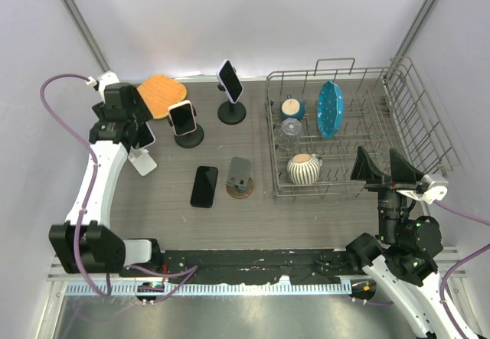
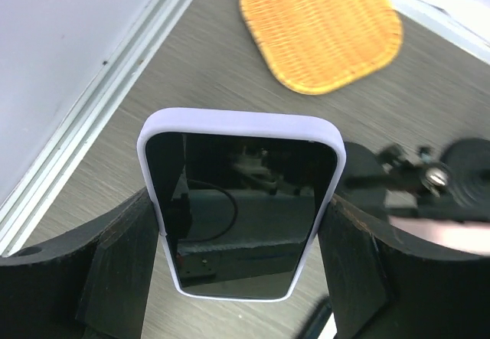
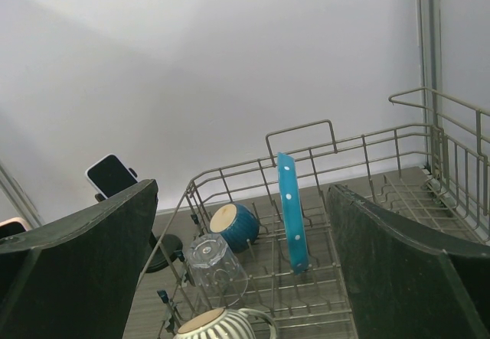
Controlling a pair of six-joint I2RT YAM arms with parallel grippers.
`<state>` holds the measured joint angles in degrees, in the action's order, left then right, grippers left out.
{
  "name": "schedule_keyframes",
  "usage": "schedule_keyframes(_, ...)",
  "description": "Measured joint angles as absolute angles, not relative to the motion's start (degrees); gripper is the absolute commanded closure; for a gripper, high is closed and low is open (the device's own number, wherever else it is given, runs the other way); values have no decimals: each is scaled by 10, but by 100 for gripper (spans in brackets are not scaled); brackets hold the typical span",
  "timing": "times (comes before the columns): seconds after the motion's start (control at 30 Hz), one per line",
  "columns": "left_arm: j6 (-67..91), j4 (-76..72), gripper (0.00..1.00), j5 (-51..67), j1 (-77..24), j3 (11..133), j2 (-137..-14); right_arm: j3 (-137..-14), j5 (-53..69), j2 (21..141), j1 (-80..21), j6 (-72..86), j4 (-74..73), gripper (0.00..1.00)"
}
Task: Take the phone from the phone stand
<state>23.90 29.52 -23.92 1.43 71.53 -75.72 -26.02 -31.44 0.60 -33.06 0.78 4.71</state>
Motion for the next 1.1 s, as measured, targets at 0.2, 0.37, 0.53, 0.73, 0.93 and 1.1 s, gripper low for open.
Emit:
schedule_keyframes(0.2, 232, 378, 92, -218, -49, 743, -683, -260, -314, 6, -331, 8, 47, 3)
schedule_keyframes(0.37, 226, 456, 92, -202, -131, 750, -667, -260, -315, 6, -331, 8, 47, 2)
schedule_keyframes(0.53, 223, 519, 92, -191, -195, 739, -667, -260, -317, 6, -331, 8, 47, 2)
schedule_keyframes(0.73, 227, 544, 91, -166, -229, 667, -673, -260, -320, 6, -331, 8, 47, 3)
schedule_keyframes(0.93, 245, 538, 96, -173, -238, 602, -714, -260, -321, 6, -331, 8, 47, 3)
schedule_keyframes(1.1, 264, 510, 95, -195, -246, 585, -769, -260, -321, 6, -331, 8, 47, 3)
